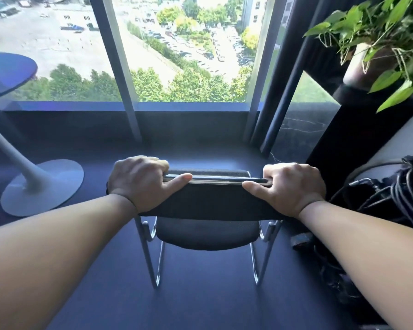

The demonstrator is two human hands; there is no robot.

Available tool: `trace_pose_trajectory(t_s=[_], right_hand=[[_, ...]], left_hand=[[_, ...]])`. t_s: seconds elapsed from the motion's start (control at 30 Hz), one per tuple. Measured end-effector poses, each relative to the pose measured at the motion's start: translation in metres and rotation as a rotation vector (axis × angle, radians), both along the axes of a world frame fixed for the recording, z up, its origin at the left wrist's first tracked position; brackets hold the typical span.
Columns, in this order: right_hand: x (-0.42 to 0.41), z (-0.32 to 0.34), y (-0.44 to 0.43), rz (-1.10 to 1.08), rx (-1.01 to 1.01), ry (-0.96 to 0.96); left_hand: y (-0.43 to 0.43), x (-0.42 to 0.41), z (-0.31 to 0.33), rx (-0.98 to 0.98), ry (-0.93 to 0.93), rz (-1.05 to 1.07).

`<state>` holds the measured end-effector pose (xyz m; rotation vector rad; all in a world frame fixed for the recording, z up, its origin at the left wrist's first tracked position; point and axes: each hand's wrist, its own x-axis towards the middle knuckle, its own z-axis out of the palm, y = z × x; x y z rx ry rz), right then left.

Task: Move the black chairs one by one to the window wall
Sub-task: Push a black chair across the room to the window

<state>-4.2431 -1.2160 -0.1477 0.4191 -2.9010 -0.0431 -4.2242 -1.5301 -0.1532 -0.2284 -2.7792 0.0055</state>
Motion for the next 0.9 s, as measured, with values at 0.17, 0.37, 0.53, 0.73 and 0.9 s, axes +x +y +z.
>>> trace_pose_trajectory(t_s=[0.17,0.37,0.53,0.73,0.9], right_hand=[[-0.081,0.002,0.006,0.010,-0.026,-0.018],[-0.163,0.004,-0.001,0.027,-0.050,-0.032],[-0.224,0.003,-0.004,0.040,-0.048,-0.025],[-0.285,0.004,-0.008,0.057,-0.045,-0.039],[-0.329,-0.001,-0.012,0.047,-0.070,-0.050]], left_hand=[[0.006,-0.075,0.000,0.003,-0.007,0.018],[0.001,-0.160,0.006,0.001,-0.006,0.021],[-0.001,-0.216,0.008,-0.003,0.002,0.045],[-0.004,-0.270,0.007,0.035,0.021,0.041],[-0.013,-0.315,0.005,0.004,0.015,0.032]])
